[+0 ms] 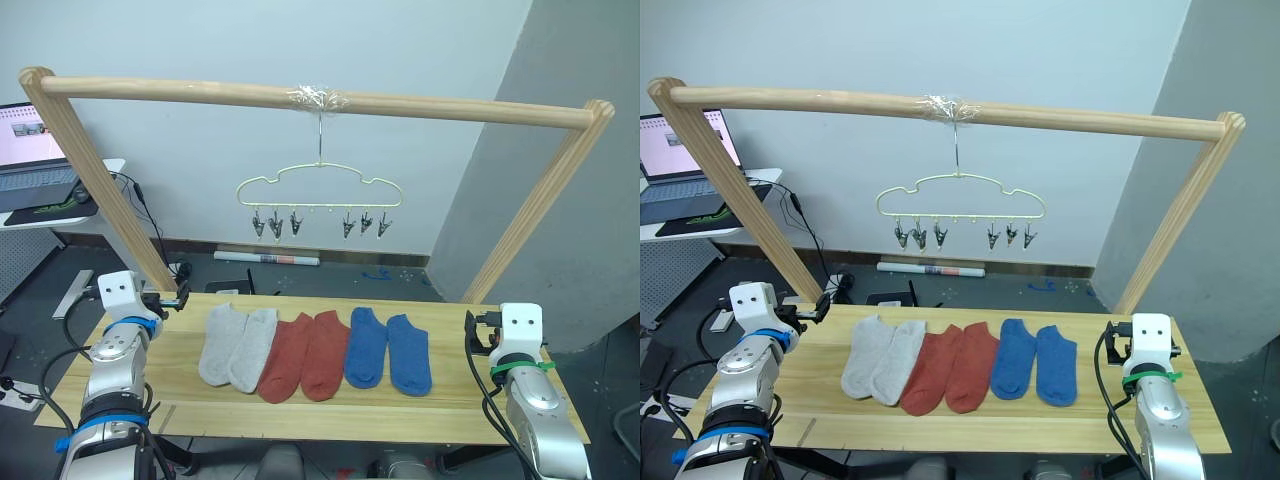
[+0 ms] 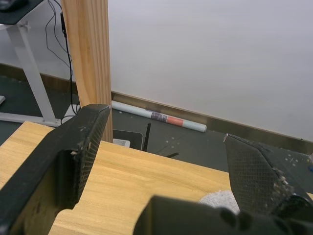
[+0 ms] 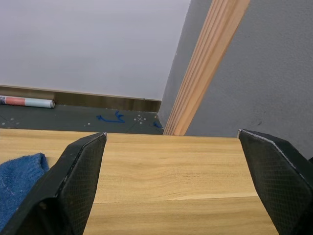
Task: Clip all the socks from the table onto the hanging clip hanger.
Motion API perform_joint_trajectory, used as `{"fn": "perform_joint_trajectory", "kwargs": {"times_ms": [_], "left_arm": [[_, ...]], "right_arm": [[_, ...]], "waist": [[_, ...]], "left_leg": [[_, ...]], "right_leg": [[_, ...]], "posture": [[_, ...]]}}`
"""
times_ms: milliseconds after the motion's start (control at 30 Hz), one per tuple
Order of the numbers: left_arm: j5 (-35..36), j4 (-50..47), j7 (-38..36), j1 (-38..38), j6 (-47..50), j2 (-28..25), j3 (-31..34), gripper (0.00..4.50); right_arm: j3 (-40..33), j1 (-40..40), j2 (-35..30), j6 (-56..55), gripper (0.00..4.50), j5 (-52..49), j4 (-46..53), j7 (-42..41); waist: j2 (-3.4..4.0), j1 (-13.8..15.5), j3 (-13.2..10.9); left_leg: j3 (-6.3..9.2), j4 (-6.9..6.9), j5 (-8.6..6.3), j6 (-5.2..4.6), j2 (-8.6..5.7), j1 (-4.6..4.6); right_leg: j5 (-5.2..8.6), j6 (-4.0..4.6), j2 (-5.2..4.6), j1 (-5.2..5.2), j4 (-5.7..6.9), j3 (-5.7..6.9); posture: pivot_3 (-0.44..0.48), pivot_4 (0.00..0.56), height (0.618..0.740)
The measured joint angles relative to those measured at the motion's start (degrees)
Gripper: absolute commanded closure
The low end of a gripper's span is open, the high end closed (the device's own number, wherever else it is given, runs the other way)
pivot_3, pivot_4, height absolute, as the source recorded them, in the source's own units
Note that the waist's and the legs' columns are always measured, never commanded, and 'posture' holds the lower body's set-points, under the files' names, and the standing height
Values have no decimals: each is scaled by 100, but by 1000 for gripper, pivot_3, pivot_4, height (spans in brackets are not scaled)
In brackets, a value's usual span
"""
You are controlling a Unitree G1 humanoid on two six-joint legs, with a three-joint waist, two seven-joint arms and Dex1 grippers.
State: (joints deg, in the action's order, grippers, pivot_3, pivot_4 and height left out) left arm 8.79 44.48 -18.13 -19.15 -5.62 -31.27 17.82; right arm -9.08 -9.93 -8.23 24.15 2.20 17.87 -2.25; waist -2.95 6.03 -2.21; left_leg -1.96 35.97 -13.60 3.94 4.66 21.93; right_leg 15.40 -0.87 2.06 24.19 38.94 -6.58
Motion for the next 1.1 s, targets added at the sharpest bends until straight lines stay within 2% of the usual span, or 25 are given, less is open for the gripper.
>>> {"fn": "perform_joint_trajectory", "kwargs": {"times_ms": [300,367,600,700,800,900,1100], "left_arm": [[158,-192,-271,120,32,-54,72,177],[247,-342,-387,189,66,-57,85,177],[827,-1874,-898,830,775,-185,297,177],[1136,-2917,-1136,1110,1169,-200,302,764],[1375,-3849,-1336,1205,1492,-174,189,1758],[1358,-4152,-1290,1147,1707,-160,35,2723],[1232,-4494,-1143,678,1893,319,-568,2723]], "right_arm": [[13,-13,-40,-13,0,1,0,-16],[39,-6,-64,-17,0,7,-5,-29],[371,242,-225,-95,0,55,-194,-261],[576,453,-401,-90,0,50,-193,-555],[863,770,-570,-70,0,-70,-67,-1006],[1090,1077,-824,35,0,-257,95,-1512],[1426,2151,-1091,374,0,-913,341,-2543]], "waist": [[14,-9,-46],[18,-10,-67],[38,-152,-320],[47,-166,-447],[55,-172,-524],[72,-172,-614],[55,-164,-757]], "left_leg": [[3,-1,0,0,1,0],[4,0,0,0,1,0],[13,0,1,-1,1,3],[13,1,1,-1,1,8],[18,0,1,-1,-2,11],[21,-1,1,-2,-5,13],[29,8,1,-2,-7,27]], "right_leg": [[5,3,0,-1,0,2],[5,4,0,0,0,2],[8,7,-4,-4,1,4],[11,4,-5,-2,1,3],[17,1,-4,-3,1,7],[18,-1,-4,-3,1,7],[-3,-40,-1,-1,0,13]], "posture": [[292,58,740],[273,91,740],[274,140,740],[272,156,740],[269,164,740],[264,170,740],[236,189,740]]}}
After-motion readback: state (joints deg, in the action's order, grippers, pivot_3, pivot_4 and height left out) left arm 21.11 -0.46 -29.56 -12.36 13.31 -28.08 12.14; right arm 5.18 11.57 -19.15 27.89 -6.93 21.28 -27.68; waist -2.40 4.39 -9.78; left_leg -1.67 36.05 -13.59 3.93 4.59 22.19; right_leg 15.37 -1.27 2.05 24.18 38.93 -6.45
